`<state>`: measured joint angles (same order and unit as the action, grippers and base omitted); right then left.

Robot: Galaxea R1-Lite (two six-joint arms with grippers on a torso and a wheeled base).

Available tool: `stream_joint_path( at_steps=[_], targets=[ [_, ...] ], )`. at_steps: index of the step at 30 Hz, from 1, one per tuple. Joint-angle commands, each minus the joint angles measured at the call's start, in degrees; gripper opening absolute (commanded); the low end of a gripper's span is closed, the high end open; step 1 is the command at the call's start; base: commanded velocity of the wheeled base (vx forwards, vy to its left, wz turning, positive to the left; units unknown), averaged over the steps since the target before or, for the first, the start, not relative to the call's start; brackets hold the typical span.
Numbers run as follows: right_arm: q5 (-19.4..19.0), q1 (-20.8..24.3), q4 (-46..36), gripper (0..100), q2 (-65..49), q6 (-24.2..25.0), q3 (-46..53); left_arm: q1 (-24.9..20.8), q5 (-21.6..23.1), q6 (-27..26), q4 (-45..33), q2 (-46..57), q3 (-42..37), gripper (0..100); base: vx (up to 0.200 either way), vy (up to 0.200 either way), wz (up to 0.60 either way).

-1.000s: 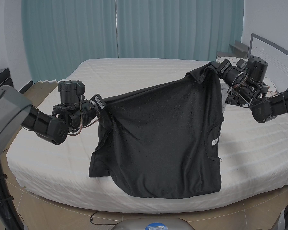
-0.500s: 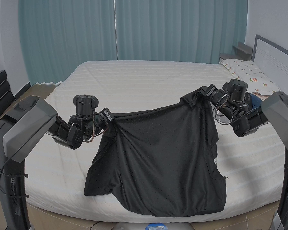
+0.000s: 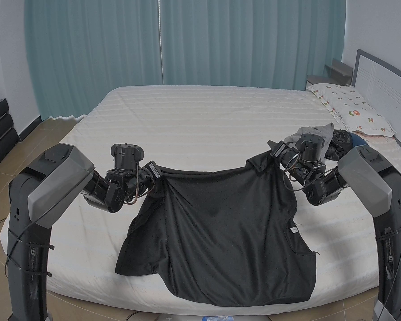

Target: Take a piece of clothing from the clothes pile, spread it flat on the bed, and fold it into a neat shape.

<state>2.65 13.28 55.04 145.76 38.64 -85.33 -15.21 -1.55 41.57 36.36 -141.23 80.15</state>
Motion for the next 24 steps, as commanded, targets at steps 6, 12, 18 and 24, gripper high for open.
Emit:
stream_joint_path(
  at_steps=[6,12,18,24],
  targets=[
    [-0.3,-2.6,-0.5,100,5.9,-0.5,-0.2,1.9,-2.8,-0.4,-0.4,-5.5,1.8,100,0.0,0.0,0.0],
    [1.4,-6.0,1.4,100,4.3,1.9,-0.4,4.2,-2.1,0.4,-6.1,-2.6,2.2,100,0.0,0.0,0.0],
    [2.7,-6.6,2.4,100,3.1,4.7,0.5,6.2,-2.8,1.1,-4.0,-1.9,6.8,100,0.0,0.0,0.0],
    [2.3,-6.3,2.3,100,3.7,4.9,2.6,6.6,0.5,1.3,-9.7,-0.8,7.6,100,0.0,0.0,0.0]
  ],
)
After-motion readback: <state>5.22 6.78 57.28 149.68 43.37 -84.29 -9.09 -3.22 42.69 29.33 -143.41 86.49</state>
